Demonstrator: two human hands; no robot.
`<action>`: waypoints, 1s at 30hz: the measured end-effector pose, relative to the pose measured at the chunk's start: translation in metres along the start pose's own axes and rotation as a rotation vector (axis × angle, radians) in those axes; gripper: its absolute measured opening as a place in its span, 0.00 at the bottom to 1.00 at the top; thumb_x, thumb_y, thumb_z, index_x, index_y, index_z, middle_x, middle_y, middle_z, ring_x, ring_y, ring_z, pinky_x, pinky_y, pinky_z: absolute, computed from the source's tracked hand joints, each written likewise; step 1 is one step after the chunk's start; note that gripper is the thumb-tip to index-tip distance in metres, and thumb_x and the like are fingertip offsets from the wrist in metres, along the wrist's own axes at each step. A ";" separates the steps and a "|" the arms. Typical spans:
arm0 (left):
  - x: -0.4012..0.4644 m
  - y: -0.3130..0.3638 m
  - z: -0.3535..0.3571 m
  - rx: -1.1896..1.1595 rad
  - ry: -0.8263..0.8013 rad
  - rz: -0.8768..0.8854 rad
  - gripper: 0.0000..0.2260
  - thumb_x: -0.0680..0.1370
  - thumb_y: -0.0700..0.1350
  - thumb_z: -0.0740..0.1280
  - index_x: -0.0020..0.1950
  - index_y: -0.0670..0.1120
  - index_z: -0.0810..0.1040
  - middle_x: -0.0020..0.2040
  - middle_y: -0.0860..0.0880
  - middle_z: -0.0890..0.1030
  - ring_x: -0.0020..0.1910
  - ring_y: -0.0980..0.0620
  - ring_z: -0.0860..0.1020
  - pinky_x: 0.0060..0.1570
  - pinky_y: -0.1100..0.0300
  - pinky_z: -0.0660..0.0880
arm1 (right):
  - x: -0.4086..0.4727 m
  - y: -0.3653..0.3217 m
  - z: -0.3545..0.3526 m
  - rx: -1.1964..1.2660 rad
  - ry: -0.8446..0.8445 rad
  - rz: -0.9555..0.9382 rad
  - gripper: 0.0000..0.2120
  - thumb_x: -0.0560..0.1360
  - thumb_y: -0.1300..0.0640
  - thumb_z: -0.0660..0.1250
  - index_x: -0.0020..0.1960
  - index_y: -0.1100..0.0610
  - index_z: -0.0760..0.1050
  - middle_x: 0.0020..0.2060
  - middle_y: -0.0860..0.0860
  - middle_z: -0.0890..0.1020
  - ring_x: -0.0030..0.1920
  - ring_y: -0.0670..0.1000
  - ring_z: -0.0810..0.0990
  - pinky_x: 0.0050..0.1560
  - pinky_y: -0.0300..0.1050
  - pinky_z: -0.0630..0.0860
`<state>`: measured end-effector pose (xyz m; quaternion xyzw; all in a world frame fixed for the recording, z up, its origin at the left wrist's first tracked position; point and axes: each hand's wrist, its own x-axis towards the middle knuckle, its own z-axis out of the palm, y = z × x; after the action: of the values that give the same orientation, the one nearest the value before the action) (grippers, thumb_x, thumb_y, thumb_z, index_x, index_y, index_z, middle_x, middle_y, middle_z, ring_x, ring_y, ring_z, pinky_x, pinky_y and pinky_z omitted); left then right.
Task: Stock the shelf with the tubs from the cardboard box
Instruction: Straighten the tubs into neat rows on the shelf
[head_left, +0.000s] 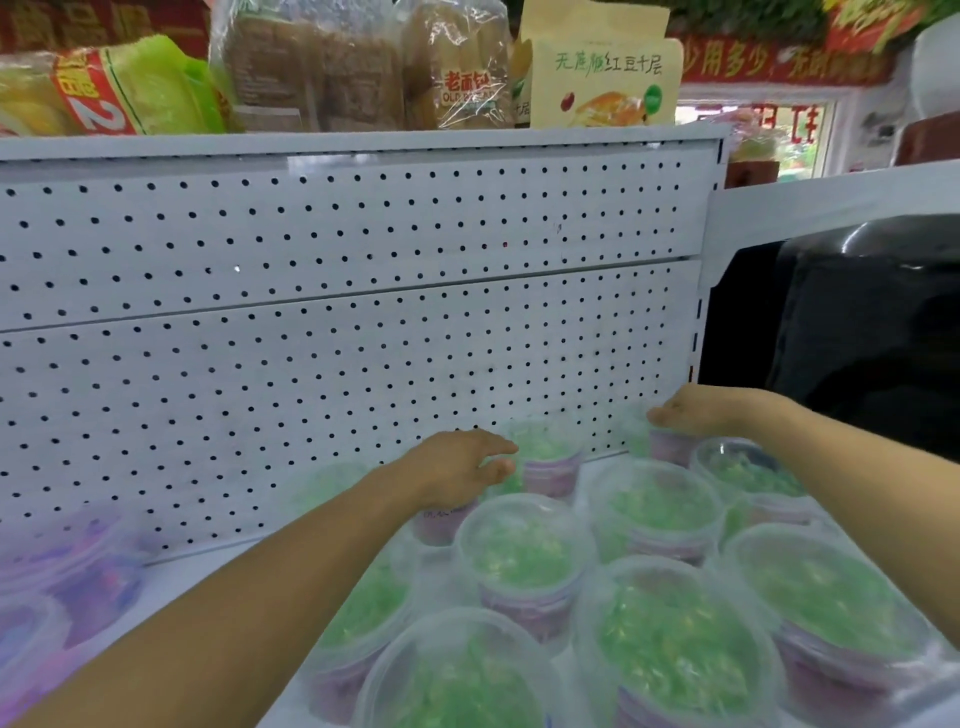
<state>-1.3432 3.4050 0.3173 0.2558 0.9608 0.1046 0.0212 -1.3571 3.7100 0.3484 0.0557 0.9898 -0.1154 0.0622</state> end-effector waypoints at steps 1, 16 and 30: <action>0.003 0.000 0.002 -0.003 -0.010 -0.005 0.19 0.81 0.57 0.55 0.72 0.57 0.66 0.74 0.55 0.66 0.67 0.52 0.71 0.67 0.55 0.66 | 0.002 0.001 0.003 0.013 0.016 0.003 0.20 0.79 0.44 0.56 0.53 0.59 0.75 0.54 0.55 0.78 0.53 0.55 0.77 0.59 0.50 0.73; -0.022 0.004 -0.016 -0.122 0.063 -0.030 0.20 0.81 0.57 0.56 0.73 0.57 0.65 0.75 0.55 0.63 0.71 0.52 0.66 0.69 0.56 0.62 | -0.014 -0.033 0.024 0.069 -0.027 -0.241 0.20 0.81 0.45 0.52 0.45 0.57 0.75 0.48 0.51 0.80 0.49 0.54 0.77 0.57 0.50 0.70; -0.205 -0.032 -0.020 -0.243 0.044 -0.226 0.21 0.63 0.68 0.71 0.53 0.64 0.79 0.60 0.66 0.75 0.61 0.64 0.72 0.66 0.56 0.68 | -0.129 -0.104 0.034 -0.105 -0.242 -0.564 0.27 0.62 0.36 0.74 0.60 0.31 0.74 0.63 0.37 0.70 0.62 0.44 0.72 0.66 0.47 0.68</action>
<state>-1.1831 3.2722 0.3270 0.1395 0.9639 0.2227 0.0425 -1.2393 3.5893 0.3559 -0.2386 0.9562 -0.0827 0.1480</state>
